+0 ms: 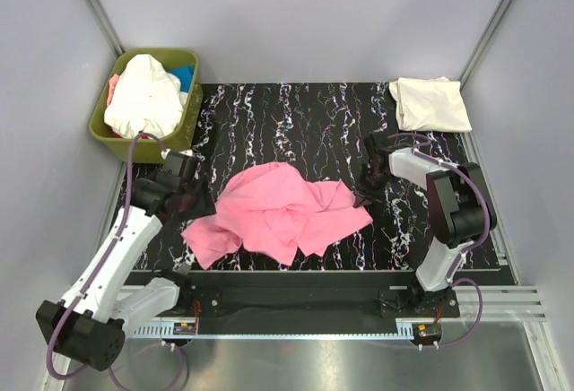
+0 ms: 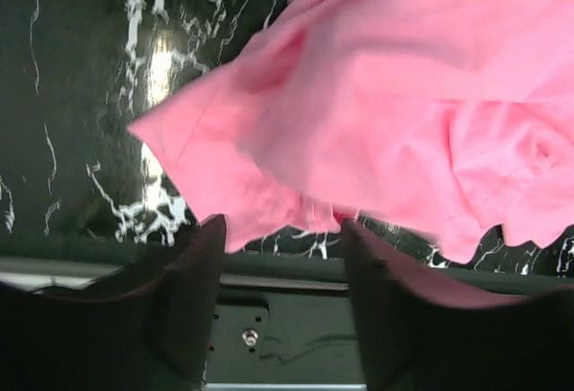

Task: Fold and stack the t-shirts
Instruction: Flatten the tshirt out

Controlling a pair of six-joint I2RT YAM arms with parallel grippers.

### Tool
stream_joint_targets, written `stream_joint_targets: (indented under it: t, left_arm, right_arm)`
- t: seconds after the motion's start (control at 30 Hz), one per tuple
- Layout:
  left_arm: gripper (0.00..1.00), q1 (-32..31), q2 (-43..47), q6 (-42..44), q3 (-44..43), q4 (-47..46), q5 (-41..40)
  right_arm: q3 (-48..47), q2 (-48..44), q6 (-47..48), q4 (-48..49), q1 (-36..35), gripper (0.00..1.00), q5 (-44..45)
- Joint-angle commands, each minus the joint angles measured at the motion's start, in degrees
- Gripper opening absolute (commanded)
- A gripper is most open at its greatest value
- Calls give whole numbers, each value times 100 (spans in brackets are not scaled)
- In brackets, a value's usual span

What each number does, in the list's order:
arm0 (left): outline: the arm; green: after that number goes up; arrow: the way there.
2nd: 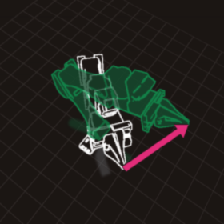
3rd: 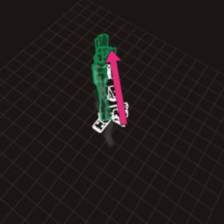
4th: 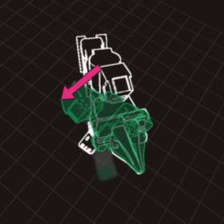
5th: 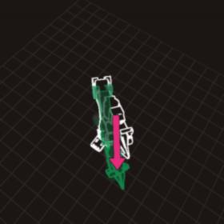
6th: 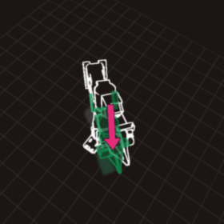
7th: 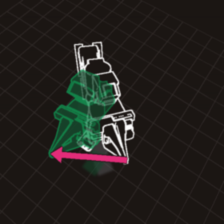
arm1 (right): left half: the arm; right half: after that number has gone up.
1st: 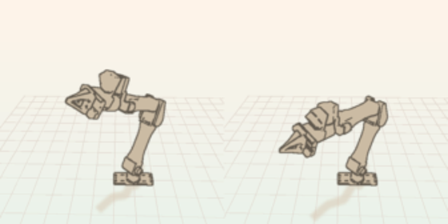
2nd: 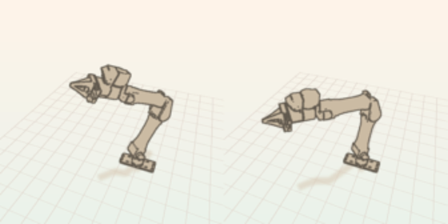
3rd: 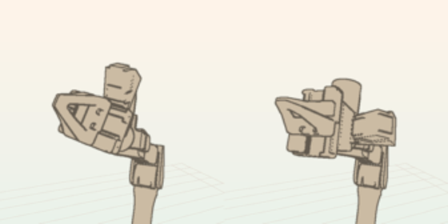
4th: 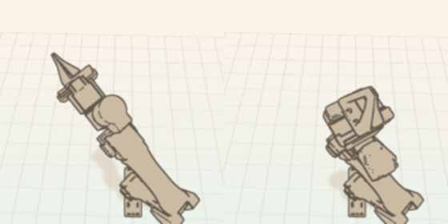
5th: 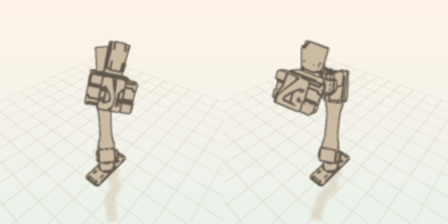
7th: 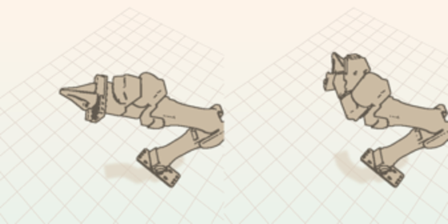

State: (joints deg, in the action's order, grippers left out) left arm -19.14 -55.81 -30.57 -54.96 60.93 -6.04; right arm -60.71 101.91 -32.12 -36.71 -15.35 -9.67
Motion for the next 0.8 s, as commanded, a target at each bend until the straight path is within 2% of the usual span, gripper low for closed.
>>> stream_joint_targets:
  t: [0.0, 0.07, 0.1, 0.13, 0.17, 0.2, 0.27, 0.3, 0.4, 0.5, 0.6, 0.77]
  left_arm:
    - [67, 15, 281, 95, -50, 112, 94]
    - [71, -203, 413, -45, -155, 130, 34]
    - [75, -622, 413, -124, -303, 234, -89]
    - [75, -853, 344, -334, -366, 296, -229]
    - [75, -1072, 299, -440, -410, 323, -326]
    - [75, -1449, 238, -537, -349, 297, -240]
    - [75, -1802, 159, -904, -130, -97, 215]
    - [75, -2196, 158, -1055, 193, -325, 366]
    - [74, -2908, -8, -1679, 800, -1667, 876]
    - [73, -3489, -534, -2058, 943, -2363, 956]
    - [72, -4017, -1290, -2076, 646, -2489, 754]
    - [73, -4528, -2547, -1857, 13, -2357, 358]
  right_arm:
    - [-91, -57, 241, -187, 15, 0, 378]
    - [-73, -171, 267, -258, 15, 11, 431]
    - [-73, -223, 285, -284, 6, 17, 448]
    - [-81, -337, 285, -354, 15, 26, 483]
    - [-90, -399, 285, -381, 6, 48, 597]
    - [-99, -469, 311, -407, 15, 56, 650]
    - [-125, -653, 329, -512, 24, 71, 799]
    - [-152, -698, 355, -548, 32, 76, 818]
    - [-134, -874, 338, -627, 76, 82, 862]
    - [-73, -953, 364, -680, 103, 84, 870]
    - [41, -1024, 390, -680, 147, 84, 862]
    - [348, -1261, 373, -583, 208, 83, 827]
